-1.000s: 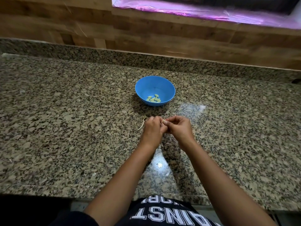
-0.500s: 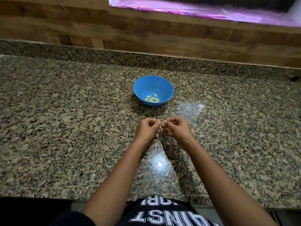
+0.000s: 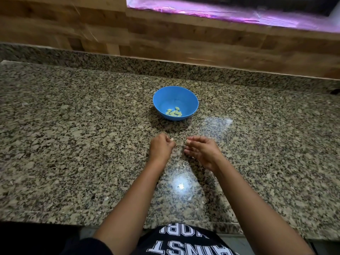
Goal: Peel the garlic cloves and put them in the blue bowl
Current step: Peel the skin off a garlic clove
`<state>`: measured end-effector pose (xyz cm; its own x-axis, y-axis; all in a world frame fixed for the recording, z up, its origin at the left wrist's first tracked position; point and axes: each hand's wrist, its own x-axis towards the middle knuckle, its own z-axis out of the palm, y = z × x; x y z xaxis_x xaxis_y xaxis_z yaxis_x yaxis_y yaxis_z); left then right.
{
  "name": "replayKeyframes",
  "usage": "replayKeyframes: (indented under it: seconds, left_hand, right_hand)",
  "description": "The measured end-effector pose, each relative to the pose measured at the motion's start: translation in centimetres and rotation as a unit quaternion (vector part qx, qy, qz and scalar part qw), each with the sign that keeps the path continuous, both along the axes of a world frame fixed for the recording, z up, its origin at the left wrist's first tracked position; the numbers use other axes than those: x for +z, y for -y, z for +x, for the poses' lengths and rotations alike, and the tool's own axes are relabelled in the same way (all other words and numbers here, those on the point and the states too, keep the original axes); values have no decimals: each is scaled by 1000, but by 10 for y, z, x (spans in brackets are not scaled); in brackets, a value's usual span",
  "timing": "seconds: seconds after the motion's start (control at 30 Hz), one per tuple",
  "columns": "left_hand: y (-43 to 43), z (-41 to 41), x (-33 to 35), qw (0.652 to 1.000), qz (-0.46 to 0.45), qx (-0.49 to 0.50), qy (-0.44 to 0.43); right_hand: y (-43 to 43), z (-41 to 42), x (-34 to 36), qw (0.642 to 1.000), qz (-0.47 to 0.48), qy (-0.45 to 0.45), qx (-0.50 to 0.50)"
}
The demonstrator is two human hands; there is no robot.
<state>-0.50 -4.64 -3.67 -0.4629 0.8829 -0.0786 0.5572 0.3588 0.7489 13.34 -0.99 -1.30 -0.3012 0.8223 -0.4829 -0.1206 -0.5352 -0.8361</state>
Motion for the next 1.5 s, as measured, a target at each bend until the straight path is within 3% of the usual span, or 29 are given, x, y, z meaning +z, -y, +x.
replayKeyframes:
  seconds: [0.23, 0.3, 0.4, 0.53, 0.63, 0.73, 0.8, 0.87, 0.9, 0.93, 1.0, 1.1, 1.3, 1.33, 1.37, 1.43, 1.5]
  left_hand:
    - [3, 0, 1, 996, 67, 41, 41]
    - [5, 2, -1, 988, 92, 1, 126]
    - [12, 12, 2, 936, 80, -45, 339]
    - [17, 20, -4, 910, 88, -10, 406]
    - [20, 24, -12, 891, 75, 10, 448]
    - [24, 28, -15, 855, 67, -8, 514]
    - [27, 29, -14, 887, 53, -40, 456]
    - [29, 26, -15, 969, 60, -111, 212]
    - [30, 24, -18, 982, 68, -161, 69]
    - [32, 22, -22, 977, 68, -200, -36]
    - [36, 21, -33, 960, 29, -233, -153]
    - [39, 22, -44, 939, 2, -239, -247]
    - [41, 24, -41, 939, 6, -236, -249]
    - [42, 24, -41, 938, 6, -239, -249]
    - [42, 24, -41, 939, 8, -241, -246]
    - [40, 25, -41, 954, 38, -226, -194]
    - [38, 26, -36, 979, 81, -174, -74]
  right_hand:
    - [0, 5, 1, 999, -24, -10, -18]
    - [2, 4, 3, 1000, -18, -11, -18]
    - [8, 3, 5, 999, -24, -23, -7]
    - [18, 6, 7, 998, -16, -34, 43]
    - [25, 10, 9, 997, 39, 13, 60]
    - [25, 13, 6, 980, 125, 141, 65]
    - [20, 17, 0, 939, 194, 266, 94]
    - [16, 19, -6, 870, 269, 392, 130]
    - [16, 19, -10, 838, 300, 433, 143]
    - [16, 19, -12, 810, 328, 459, 156]
    - [18, 19, -19, 762, 379, 491, 186]
    - [18, 19, -27, 706, 443, 510, 210]
    - [17, 20, -35, 627, 530, 522, 231]
    - [19, 19, -37, 627, 531, 525, 222]
    - [22, 18, -39, 650, 517, 520, 201]
    - [24, 18, -36, 770, 407, 477, 118]
    - [23, 19, -29, 889, 247, 383, 39]
